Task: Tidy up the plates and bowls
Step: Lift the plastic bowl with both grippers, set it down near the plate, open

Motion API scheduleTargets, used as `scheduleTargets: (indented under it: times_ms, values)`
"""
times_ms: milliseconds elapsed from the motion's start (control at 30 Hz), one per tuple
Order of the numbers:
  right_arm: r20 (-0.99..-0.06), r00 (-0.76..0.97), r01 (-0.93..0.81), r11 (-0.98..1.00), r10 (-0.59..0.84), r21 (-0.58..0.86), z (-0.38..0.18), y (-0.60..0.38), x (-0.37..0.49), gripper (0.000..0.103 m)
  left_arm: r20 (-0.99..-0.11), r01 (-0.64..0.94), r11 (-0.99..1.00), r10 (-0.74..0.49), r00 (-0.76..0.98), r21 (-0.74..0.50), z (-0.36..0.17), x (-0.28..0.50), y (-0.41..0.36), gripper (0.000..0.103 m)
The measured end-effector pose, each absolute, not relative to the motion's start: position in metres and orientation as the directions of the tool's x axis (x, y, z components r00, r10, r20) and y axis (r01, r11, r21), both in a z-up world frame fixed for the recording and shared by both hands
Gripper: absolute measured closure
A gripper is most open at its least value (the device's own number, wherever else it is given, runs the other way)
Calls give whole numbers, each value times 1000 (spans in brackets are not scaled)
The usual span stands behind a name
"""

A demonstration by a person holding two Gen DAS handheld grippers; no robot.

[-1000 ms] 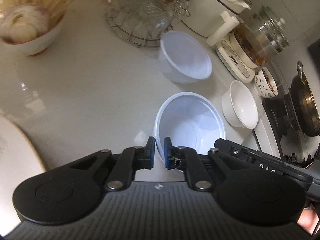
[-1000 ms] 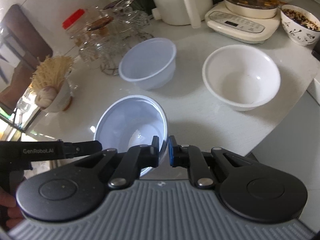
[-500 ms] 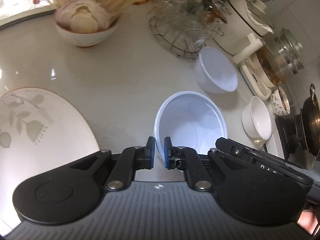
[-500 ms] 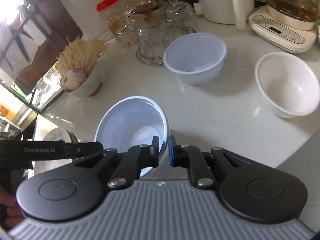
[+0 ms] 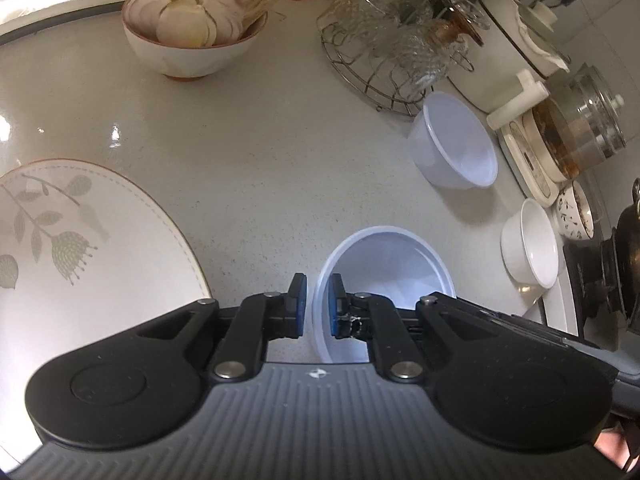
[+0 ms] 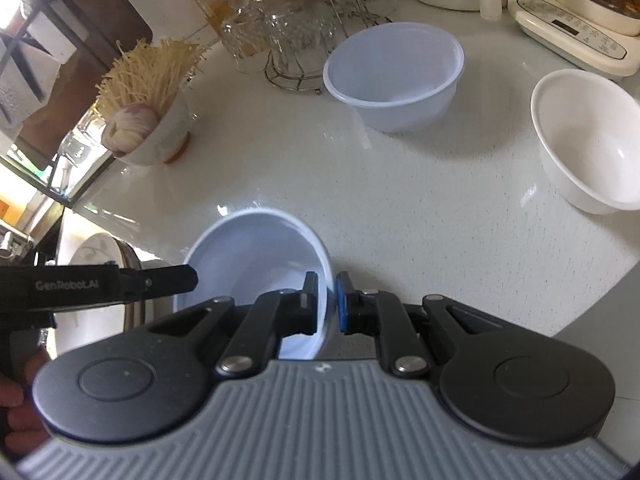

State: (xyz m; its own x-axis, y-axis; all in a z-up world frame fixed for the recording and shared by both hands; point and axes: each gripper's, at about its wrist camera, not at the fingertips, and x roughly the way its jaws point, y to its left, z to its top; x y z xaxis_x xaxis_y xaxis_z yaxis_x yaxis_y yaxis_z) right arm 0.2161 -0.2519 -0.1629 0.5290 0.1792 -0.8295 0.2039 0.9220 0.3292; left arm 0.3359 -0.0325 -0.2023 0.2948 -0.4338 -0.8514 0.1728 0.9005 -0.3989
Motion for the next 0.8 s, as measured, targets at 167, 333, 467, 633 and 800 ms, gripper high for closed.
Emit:
scheduleTargets:
  times_ms: [167, 333, 467, 633, 800]
  values:
    - [-821, 539, 209, 915, 187, 346, -160, -255, 216, 88, -853, 156, 907, -421, 309, -391, -200, 336, -30, 88]
    - [-808, 562, 213, 914, 175, 346, -153, -258, 217, 68, -850, 158, 916, -401, 341, -369, -190, 333, -27, 68]
    - [-784, 598, 191, 920, 167, 342, -140, -258, 212, 58, -840, 172, 918, -395, 371, -356, -177, 329, -25, 65]
    - [-757, 636, 179, 925, 151, 335, -121, -259, 201, 58, -815, 200, 919, -395, 425, -341, -152, 318, -25, 61]
    - [-714, 687, 160, 929, 138, 334, -94, -257, 186, 58, -779, 236, 914, -405, 479, -330, -122, 303, -27, 60]
